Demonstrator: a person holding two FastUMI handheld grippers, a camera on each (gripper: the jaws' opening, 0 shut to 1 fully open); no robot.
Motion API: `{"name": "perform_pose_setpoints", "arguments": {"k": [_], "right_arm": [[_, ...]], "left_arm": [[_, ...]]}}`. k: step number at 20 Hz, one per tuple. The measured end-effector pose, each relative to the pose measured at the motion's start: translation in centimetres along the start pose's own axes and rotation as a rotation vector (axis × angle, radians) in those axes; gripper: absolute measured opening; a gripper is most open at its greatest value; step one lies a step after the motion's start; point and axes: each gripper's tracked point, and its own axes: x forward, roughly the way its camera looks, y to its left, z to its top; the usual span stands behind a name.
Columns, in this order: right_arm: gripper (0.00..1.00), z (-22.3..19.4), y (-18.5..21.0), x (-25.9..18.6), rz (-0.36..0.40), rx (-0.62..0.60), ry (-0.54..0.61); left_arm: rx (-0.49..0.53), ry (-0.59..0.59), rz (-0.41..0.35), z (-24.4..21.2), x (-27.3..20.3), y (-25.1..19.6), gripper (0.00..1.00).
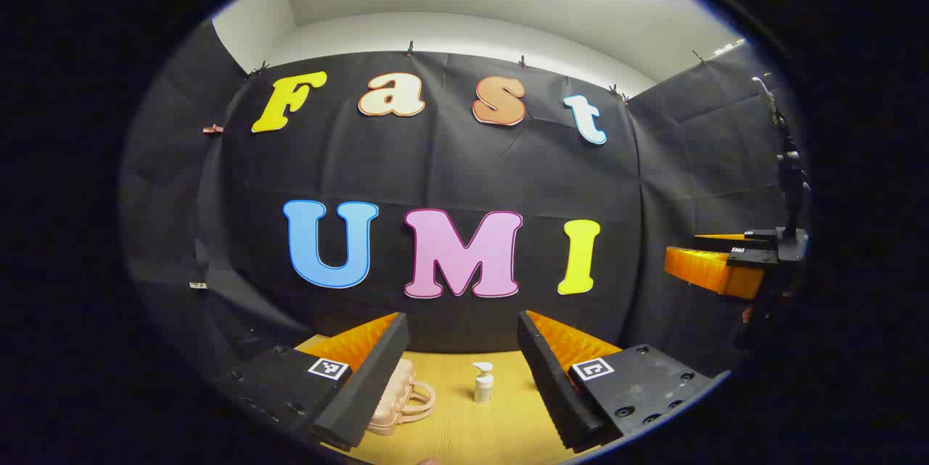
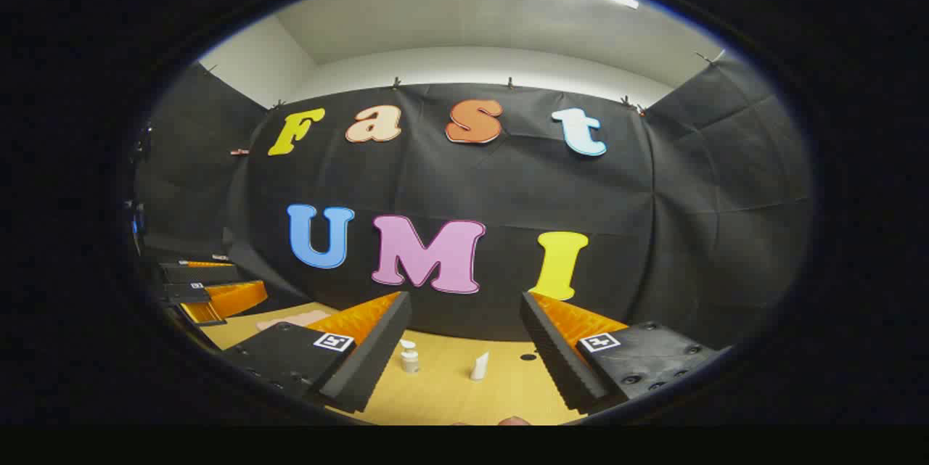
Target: First open the suitcase, pack the skin care products into it, and then close the suitcase.
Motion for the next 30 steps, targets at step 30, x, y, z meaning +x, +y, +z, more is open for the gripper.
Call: {"name": "perform_pose_setpoints", "arguments": {"k": [30], "right_arm": [[0.96,-3.7,-0.3,0.3,-0.033,-0.035,0.075]], "left_arm": [[0.067,0.431,-0.083,-16.6,5.7,3.2,0.96]]}}
